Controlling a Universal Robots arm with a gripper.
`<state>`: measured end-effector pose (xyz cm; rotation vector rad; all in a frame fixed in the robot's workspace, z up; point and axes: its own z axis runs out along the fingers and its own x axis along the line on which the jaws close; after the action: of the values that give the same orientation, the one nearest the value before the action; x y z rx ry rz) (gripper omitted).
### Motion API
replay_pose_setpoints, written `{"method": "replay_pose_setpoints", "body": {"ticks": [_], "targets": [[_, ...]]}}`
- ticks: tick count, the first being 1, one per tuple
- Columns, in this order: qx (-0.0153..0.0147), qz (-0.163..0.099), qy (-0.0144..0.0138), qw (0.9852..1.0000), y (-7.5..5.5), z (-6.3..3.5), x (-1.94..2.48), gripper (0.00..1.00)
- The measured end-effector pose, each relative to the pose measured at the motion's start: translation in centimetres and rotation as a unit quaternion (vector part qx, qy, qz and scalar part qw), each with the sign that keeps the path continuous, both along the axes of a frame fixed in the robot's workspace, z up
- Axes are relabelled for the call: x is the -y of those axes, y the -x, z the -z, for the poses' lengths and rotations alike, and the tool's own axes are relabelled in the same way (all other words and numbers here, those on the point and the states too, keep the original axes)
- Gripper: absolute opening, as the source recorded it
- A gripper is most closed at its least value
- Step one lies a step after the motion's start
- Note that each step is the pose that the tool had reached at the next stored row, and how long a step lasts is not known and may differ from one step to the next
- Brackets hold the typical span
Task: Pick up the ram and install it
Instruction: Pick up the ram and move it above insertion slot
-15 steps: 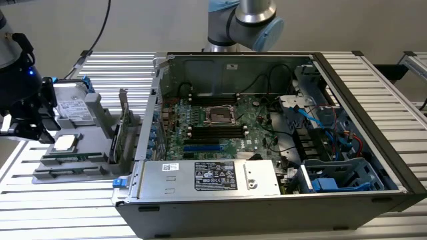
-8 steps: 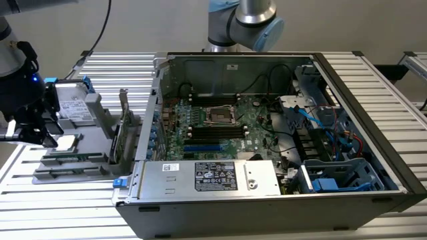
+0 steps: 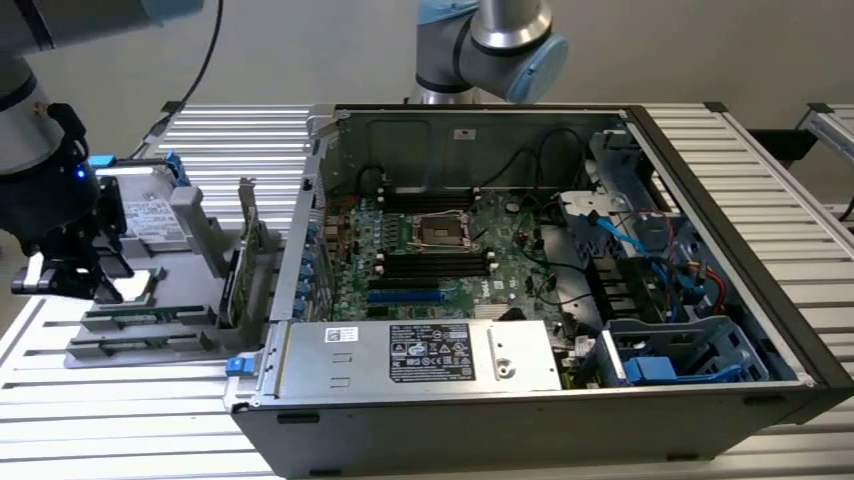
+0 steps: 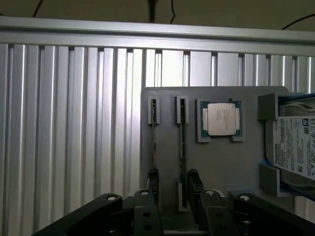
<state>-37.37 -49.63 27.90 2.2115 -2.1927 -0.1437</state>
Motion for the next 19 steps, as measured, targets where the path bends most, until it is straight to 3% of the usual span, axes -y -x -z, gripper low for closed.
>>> {"method": "replay_pose_setpoints", "body": {"ticks": [19], "targets": [[0.0,0.0,0.0003,1.0,0.0,3.44,0.28,0.37]]}}
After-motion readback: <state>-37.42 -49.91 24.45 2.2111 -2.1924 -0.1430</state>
